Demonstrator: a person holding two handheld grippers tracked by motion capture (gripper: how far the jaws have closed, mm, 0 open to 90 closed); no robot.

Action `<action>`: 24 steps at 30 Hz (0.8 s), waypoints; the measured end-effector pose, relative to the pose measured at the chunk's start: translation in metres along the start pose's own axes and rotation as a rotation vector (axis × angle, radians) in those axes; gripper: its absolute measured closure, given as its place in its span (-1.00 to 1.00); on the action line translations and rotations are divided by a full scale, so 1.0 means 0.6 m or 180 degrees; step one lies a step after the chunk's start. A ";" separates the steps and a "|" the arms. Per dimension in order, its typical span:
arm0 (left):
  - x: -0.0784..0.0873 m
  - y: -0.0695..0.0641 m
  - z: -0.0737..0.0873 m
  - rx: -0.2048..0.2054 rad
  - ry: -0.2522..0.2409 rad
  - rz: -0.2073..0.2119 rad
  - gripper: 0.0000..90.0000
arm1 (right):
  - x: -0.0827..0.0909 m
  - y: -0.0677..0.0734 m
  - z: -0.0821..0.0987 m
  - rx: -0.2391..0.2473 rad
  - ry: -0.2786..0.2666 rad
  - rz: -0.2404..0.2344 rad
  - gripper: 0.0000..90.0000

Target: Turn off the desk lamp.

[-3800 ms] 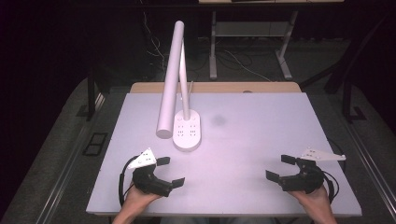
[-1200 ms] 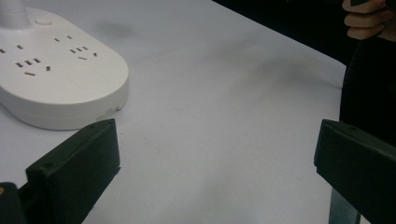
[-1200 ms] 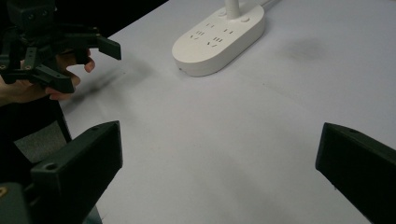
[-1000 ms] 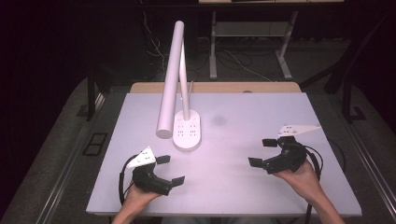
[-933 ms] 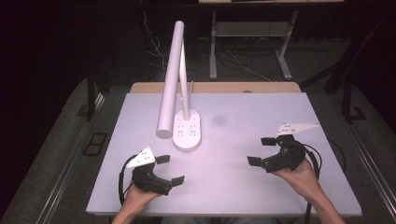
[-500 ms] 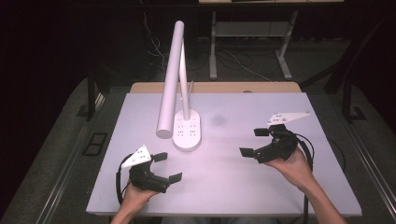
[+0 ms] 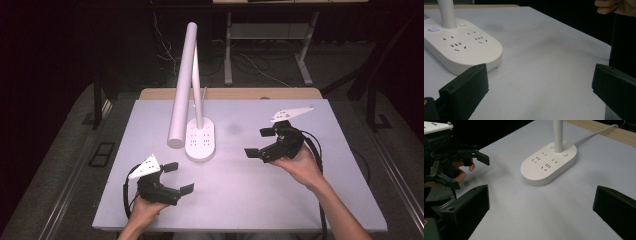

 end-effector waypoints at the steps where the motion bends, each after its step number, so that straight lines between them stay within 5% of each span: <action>1: 0.000 0.000 0.000 -0.0003 -0.0001 -0.0003 -1.00 | -0.003 -0.001 -0.003 0.0008 0.0010 -0.0007 -0.99; 24: -0.001 0.000 0.002 0.0034 0.0037 0.0025 -1.00 | -0.087 -0.022 -0.050 0.0103 0.0169 -0.0113 -0.99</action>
Point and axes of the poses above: each handheld gripper's, and its own axes: x roughly backward along the jaws, z roughly out of its underside, y roughly to its left, the point moved 3 cm from there along -x, roughly forward along the jaws, and after that the axes turned 3 degrees about y, right-handed, at the moved point
